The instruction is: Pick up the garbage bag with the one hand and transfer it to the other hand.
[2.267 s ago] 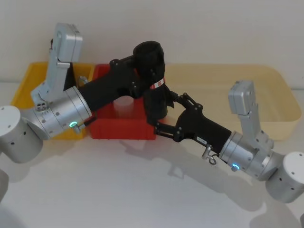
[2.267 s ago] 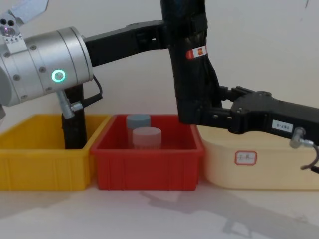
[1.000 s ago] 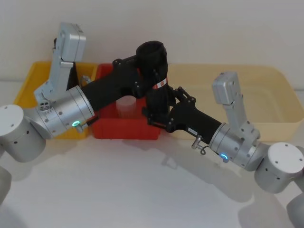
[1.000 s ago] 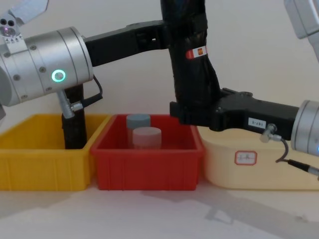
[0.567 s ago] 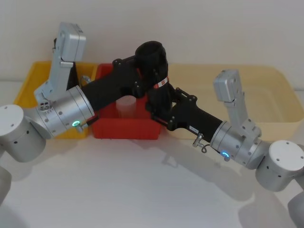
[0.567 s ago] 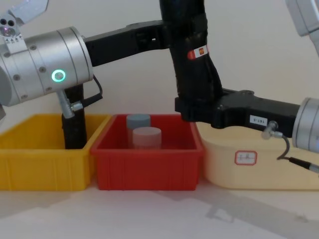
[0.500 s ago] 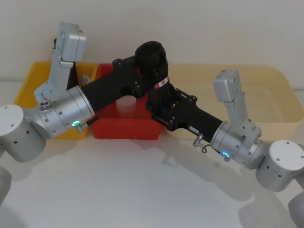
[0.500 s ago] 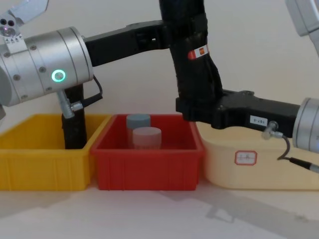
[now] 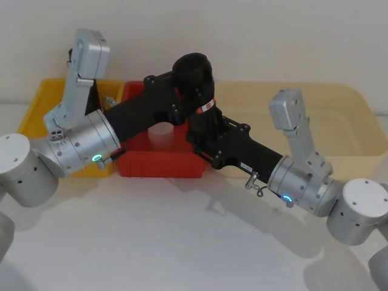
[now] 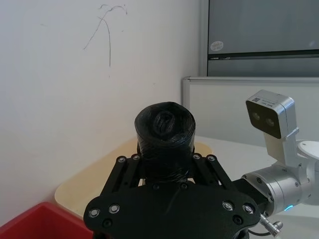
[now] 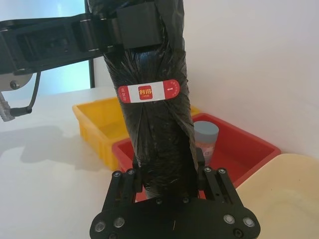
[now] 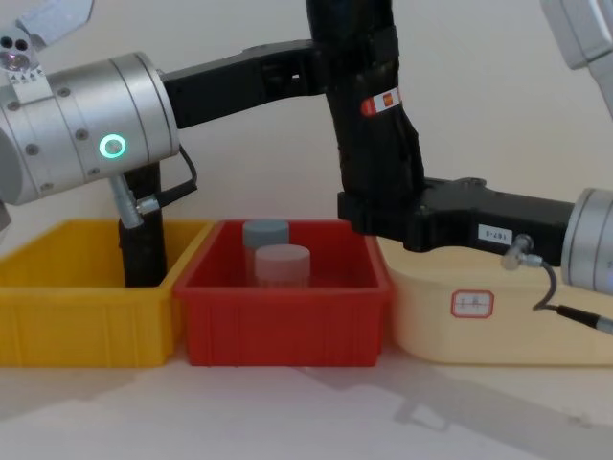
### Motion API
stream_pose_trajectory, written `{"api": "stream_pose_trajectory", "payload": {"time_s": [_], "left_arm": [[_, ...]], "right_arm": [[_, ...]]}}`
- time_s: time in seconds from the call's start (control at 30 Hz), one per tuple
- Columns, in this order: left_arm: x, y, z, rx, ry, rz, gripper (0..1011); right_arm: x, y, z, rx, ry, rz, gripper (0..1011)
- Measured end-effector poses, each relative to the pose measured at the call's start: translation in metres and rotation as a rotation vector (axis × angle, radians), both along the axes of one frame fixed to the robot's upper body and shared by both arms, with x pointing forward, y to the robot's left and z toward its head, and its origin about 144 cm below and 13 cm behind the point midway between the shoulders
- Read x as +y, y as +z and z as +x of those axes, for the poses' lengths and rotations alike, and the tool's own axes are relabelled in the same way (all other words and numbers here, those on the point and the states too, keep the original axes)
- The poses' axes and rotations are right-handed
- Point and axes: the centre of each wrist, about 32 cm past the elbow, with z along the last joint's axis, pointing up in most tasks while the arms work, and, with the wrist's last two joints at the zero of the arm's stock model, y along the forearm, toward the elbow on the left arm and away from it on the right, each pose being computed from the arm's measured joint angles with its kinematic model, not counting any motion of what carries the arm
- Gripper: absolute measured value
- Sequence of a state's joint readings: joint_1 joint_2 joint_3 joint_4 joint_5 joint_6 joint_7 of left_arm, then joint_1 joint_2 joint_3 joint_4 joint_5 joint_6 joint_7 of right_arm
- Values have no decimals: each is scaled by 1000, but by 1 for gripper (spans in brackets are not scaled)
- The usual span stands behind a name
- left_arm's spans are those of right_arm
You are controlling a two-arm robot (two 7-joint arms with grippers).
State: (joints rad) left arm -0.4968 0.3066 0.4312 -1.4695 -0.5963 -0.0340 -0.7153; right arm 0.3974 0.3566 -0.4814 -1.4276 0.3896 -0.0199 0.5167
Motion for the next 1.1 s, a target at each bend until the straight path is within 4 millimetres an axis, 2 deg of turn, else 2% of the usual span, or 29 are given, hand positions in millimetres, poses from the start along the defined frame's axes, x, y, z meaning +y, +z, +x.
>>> {"api": "stream_pose_trajectory", "payload": {"time_s": [0.17,0.7,0.8,1.1], "left_arm": [[0,0,0,0,0,0,454],[0,0,0,0,0,0,953],[0,0,0,0,0,0,1001],[0,0,0,0,0,0,1001]], "right_arm": [[0,1,-1,4,-10,5,559],[-8,7,-1,4,-83,39,557],[-11,8,0,3,-106,44,559],[-25,12,4,0,-186,58,557]]}}
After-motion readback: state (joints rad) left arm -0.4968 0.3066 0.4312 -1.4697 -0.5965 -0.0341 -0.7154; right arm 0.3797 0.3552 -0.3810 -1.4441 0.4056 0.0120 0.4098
